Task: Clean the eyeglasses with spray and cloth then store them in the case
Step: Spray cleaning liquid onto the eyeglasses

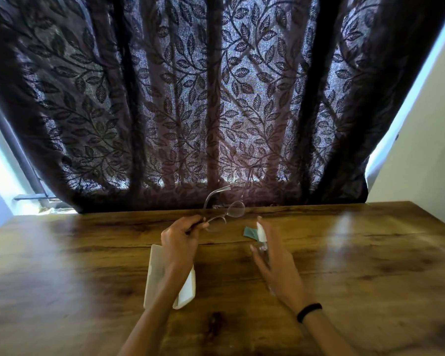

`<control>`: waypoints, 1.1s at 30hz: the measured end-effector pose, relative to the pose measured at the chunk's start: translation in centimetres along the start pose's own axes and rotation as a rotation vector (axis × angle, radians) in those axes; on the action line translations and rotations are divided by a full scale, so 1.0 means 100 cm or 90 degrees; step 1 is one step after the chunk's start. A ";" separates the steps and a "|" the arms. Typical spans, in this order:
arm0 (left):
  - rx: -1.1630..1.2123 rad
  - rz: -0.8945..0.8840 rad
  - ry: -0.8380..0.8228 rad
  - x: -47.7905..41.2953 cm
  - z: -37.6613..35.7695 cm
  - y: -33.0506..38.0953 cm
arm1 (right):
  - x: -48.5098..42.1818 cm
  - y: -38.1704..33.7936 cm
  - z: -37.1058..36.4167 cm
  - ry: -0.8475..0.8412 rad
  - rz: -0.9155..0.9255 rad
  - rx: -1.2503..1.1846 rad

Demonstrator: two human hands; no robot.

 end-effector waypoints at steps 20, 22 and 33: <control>-0.010 -0.038 -0.008 0.007 0.003 0.007 | -0.053 0.006 0.021 0.088 0.008 0.103; -0.009 -0.045 -0.005 0.006 0.003 0.007 | -0.050 0.012 0.028 0.113 -0.005 0.068; -0.001 -0.039 0.004 0.004 0.003 -0.004 | -0.012 0.081 0.060 0.227 -0.109 -0.114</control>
Point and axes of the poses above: each hand's wrist, its own x-axis away from the middle knuckle, its own z-axis out of the back of the hand, y = z × x, the point moved 7 cm from there along -x, towards the middle knuckle, and after that the axes turned 5 degrees about -x, right-handed, at the moved point
